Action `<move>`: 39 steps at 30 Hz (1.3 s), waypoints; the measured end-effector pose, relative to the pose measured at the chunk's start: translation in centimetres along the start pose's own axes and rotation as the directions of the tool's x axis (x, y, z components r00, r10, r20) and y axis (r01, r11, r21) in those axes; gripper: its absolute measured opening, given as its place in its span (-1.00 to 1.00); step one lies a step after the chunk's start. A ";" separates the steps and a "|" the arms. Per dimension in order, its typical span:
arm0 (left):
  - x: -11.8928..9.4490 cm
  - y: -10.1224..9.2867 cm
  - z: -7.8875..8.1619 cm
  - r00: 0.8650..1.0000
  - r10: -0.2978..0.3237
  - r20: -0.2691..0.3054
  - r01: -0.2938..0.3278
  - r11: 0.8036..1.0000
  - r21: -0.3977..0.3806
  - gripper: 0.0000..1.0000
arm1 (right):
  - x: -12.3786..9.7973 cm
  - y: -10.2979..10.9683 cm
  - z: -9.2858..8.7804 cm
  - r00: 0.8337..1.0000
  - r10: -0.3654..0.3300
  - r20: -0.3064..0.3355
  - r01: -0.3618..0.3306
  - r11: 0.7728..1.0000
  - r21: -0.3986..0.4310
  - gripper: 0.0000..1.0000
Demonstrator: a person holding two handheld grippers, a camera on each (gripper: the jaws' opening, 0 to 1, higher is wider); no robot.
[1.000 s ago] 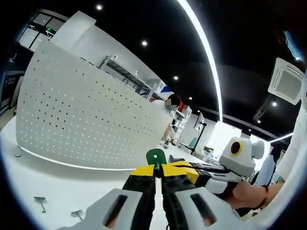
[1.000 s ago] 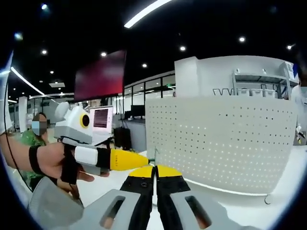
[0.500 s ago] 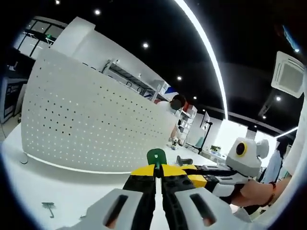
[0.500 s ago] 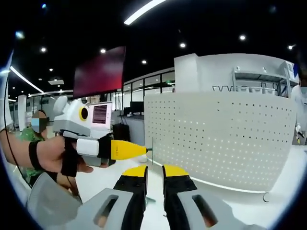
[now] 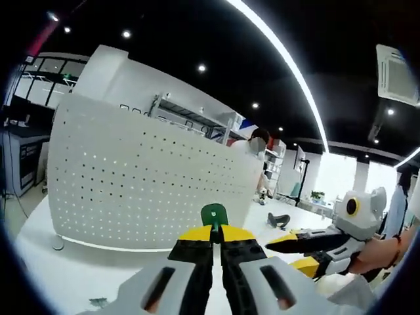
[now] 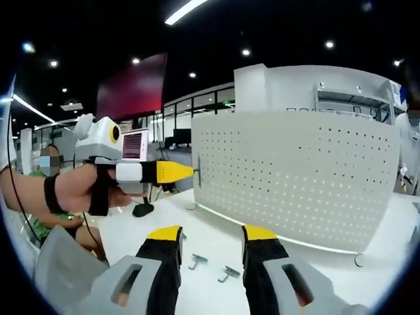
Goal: Insert the hook assembly into the mounting plate slot until the hook locks in place.
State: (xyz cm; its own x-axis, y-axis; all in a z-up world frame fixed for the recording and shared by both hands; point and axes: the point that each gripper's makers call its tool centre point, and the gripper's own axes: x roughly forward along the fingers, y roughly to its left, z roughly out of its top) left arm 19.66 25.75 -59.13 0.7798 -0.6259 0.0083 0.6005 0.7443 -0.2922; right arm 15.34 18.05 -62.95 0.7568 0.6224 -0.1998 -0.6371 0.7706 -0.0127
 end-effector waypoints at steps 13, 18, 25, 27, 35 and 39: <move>0.7 1.7 1.5 0.997 0.073 0.018 -0.074 0.995 0.065 -0.95 | -1.2 -1.1 -0.7 0.998 -0.054 0.014 0.054 0.998 -0.009 0.28; 1.0 2.9 2.7 0.993 0.113 0.034 -0.116 0.988 0.103 -0.95 | -1.6 -1.0 -1.2 0.999 -0.046 0.004 0.047 0.999 -0.016 0.16; 1.6 4.5 3.9 0.983 0.182 0.028 -0.184 0.964 0.190 -0.95 | -1.8 -1.2 -1.6 0.998 -0.058 -0.015 0.058 0.998 -0.005 0.21; 1.8 4.9 4.1 0.980 0.195 0.024 -0.196 0.961 0.197 -0.95 | -1.8 -1.2 -1.6 0.998 -0.060 -0.014 0.060 0.998 -0.010 0.23; 2.8 6.1 5.2 0.970 0.237 0.046 -0.241 0.942 0.234 -0.95 | -2.1 -1.3 -1.6 0.998 -0.069 -0.013 0.069 0.998 -0.004 0.34; 3.1 6.7 5.7 0.961 0.267 0.068 -0.275 0.924 0.265 -0.95 | -2.2 -1.4 -1.8 0.997 -0.069 -0.018 0.069 0.998 0.002 0.33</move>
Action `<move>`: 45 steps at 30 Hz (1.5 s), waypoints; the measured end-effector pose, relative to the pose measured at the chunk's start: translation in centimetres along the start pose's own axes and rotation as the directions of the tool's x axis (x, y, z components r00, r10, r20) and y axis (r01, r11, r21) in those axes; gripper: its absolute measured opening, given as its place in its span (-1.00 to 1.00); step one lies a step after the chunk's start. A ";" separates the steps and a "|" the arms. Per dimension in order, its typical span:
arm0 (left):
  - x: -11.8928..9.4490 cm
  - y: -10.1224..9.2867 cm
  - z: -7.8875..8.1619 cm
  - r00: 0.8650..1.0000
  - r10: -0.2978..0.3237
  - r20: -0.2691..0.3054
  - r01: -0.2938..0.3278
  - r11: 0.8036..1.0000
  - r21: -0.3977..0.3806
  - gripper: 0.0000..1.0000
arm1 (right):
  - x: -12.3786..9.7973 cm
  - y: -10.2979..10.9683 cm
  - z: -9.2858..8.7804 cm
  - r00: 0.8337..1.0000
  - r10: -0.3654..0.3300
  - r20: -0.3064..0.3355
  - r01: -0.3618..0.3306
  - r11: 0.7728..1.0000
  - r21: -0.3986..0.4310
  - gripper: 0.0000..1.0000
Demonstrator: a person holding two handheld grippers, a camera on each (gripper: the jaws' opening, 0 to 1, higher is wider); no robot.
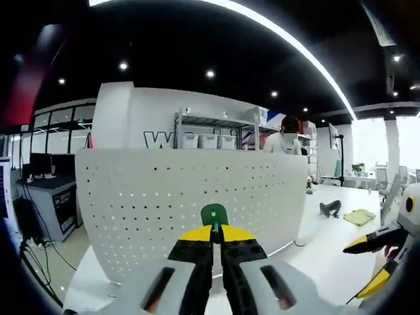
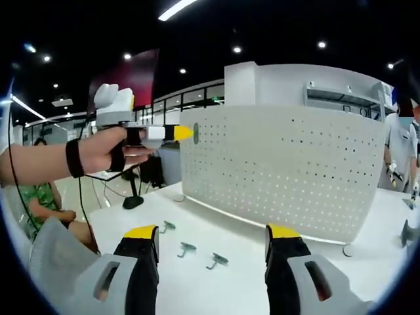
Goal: Insert the hook assembly into the mounting plate slot until the hook locks in place.
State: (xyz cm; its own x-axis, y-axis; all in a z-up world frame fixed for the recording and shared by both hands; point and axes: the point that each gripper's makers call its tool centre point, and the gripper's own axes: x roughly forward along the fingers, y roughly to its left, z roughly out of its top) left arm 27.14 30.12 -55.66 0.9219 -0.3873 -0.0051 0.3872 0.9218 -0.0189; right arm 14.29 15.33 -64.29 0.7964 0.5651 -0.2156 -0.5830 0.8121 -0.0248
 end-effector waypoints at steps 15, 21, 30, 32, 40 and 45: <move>2.0 1.7 1.3 0.999 0.044 0.007 -0.044 0.997 0.066 -0.95 | -0.6 0.1 -0.7 1.000 0.005 -0.015 -0.005 1.000 0.011 0.28; 2.8 2.3 2.1 0.999 0.053 0.010 -0.054 0.995 0.085 -0.95 | -0.7 0.0 -0.6 1.000 0.000 -0.015 0.000 1.000 0.011 0.27; 4.3 3.1 2.7 0.998 0.068 0.010 -0.069 0.995 0.070 -0.95 | -1.0 -0.3 -0.7 1.000 -0.008 -0.019 0.008 1.000 0.008 0.26; 4.5 2.9 2.9 0.998 0.062 0.010 -0.063 0.995 0.083 -0.95 | -1.1 -0.4 -0.8 1.000 -0.014 -0.019 0.014 1.000 0.007 0.26; 5.5 3.6 3.6 0.997 0.083 0.009 -0.083 0.992 0.090 -0.95 | -1.5 -0.7 -1.1 0.999 -0.024 -0.021 0.024 1.000 0.019 0.26; 6.0 4.0 3.8 0.995 0.104 0.000 -0.103 0.990 0.095 -0.95 | -1.5 -0.7 -1.1 0.999 -0.030 -0.018 0.030 0.999 0.023 0.26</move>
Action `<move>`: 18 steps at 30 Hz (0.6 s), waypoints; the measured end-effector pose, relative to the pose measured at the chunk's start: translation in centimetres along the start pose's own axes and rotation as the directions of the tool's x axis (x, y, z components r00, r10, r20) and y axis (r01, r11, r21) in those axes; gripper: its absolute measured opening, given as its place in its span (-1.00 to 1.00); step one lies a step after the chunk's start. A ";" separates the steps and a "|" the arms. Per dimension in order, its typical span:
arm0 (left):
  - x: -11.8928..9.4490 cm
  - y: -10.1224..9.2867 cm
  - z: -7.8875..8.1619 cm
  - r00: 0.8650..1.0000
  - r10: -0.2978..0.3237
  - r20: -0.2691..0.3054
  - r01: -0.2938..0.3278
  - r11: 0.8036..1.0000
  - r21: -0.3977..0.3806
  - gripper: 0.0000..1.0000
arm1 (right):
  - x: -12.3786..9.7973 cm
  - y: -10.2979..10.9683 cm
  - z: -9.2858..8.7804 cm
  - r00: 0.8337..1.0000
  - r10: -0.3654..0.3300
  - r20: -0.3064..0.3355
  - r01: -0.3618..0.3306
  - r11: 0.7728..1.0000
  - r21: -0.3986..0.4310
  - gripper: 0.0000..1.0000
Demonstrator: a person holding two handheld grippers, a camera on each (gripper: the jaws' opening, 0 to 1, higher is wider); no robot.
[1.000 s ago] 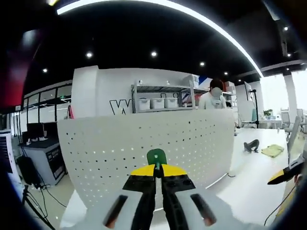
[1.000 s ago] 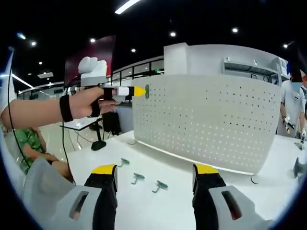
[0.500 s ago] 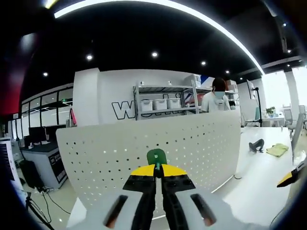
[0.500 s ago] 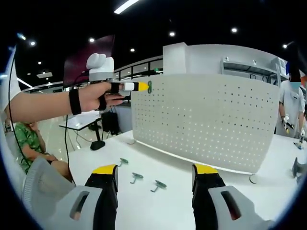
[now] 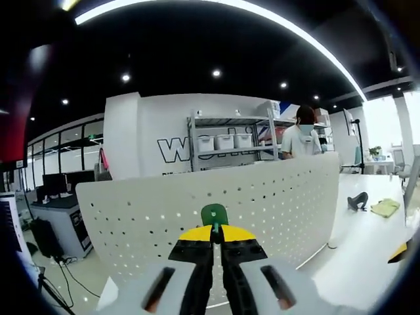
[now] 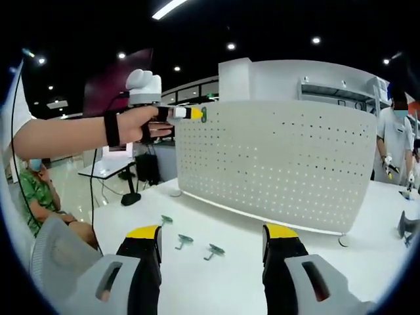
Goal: Insert the hook assembly into the mounting plate slot until the hook locks in place.
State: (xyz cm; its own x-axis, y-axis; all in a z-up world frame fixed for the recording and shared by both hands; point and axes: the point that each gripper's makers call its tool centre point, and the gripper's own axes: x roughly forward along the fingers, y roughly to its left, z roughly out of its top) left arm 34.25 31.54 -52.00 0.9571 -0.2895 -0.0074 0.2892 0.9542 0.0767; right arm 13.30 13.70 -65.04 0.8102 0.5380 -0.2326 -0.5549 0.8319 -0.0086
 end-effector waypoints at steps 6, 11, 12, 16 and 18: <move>0.6 0.4 -0.4 1.000 0.016 -0.019 -0.016 1.000 0.010 -0.95 | -0.1 0.0 0.0 1.000 0.002 -0.001 -0.002 1.000 0.000 0.26; 1.1 0.7 -0.1 0.999 0.034 -0.016 -0.034 0.999 0.025 -0.95 | -0.1 0.2 -0.1 1.000 0.004 0.000 -0.004 1.000 0.002 0.26; 1.2 0.6 -0.1 0.999 0.033 -0.013 -0.033 0.999 0.028 -0.95 | -0.1 0.2 -0.2 1.000 0.005 -0.001 -0.005 1.000 0.005 0.26; 1.8 0.6 0.4 0.999 0.032 -0.019 -0.031 0.999 0.036 -0.95 | -0.1 0.3 -0.4 1.000 0.008 -0.005 -0.008 1.000 0.007 0.26; 2.2 0.8 0.2 0.999 0.036 -0.029 -0.035 0.998 0.051 -0.95 | -0.1 0.3 -0.4 1.000 0.012 -0.004 -0.012 1.000 0.012 0.26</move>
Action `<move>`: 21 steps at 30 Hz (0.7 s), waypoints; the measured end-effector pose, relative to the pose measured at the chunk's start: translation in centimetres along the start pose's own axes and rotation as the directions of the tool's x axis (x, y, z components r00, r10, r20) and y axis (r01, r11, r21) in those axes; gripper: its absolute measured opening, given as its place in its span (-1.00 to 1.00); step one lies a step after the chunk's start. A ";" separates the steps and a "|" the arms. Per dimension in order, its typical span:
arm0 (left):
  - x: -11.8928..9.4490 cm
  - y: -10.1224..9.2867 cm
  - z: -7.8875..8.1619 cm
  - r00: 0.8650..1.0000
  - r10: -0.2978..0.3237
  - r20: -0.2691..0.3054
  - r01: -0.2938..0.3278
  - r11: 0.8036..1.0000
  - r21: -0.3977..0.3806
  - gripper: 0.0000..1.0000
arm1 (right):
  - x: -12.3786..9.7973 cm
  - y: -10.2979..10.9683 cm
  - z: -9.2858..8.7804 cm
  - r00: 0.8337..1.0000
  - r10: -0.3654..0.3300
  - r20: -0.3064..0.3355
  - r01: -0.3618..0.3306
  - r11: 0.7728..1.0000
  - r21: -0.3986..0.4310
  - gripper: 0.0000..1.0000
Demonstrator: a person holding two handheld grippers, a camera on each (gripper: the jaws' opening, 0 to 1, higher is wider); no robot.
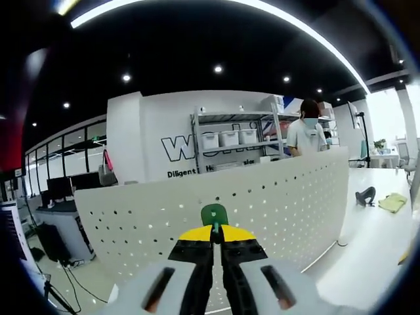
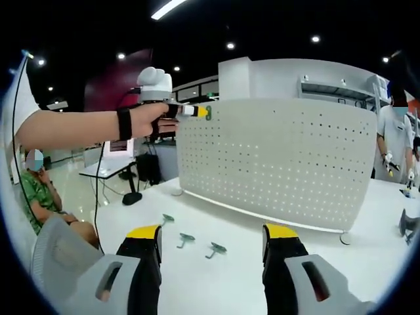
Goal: Insert the hook assembly into the mounting plate slot until the hook locks in place.
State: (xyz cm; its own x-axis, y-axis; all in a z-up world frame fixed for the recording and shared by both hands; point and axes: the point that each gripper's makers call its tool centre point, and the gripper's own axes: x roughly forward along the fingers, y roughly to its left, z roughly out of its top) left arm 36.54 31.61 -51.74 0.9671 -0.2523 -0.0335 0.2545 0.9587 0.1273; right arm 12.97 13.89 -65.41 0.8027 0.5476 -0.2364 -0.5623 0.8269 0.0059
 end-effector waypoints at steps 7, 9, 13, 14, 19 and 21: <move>0.8 0.7 -0.4 1.000 0.025 -0.006 -0.025 1.000 0.006 -0.95 | -0.1 0.0 -0.3 1.000 0.003 -0.007 -0.003 1.000 0.006 0.26; 1.0 0.9 -0.6 0.999 0.033 -0.009 -0.033 0.999 0.006 -0.95 | 0.0 0.2 -0.4 1.000 0.011 -0.010 -0.010 1.000 0.003 0.26; 1.4 0.8 -0.7 0.999 0.030 -0.014 -0.030 0.999 0.012 -0.95 | 0.0 0.3 -0.4 1.000 0.012 -0.011 -0.012 1.000 0.006 0.26; 1.5 0.8 -0.8 0.999 0.029 -0.018 -0.028 0.999 0.020 -0.95 | 0.0 0.3 -0.4 1.000 0.011 -0.010 -0.011 1.000 0.009 0.26; 2.1 1.1 -1.1 0.999 0.033 -0.025 -0.033 0.999 0.010 -0.95 | -0.3 0.2 -0.4 1.000 0.009 -0.013 -0.009 1.000 0.009 0.25; 2.3 0.9 -1.3 0.999 0.032 -0.036 -0.030 0.999 0.031 -0.95 | -0.4 -0.1 -0.6 1.000 0.003 -0.017 -0.002 1.000 0.014 0.25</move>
State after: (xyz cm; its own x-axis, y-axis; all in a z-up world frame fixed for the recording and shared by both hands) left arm 38.99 32.09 -52.98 0.9740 -0.2170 -0.0649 0.2248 0.9614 0.1588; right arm 12.61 13.50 -65.87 0.7977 0.5474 -0.2532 -0.5613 0.8274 0.0206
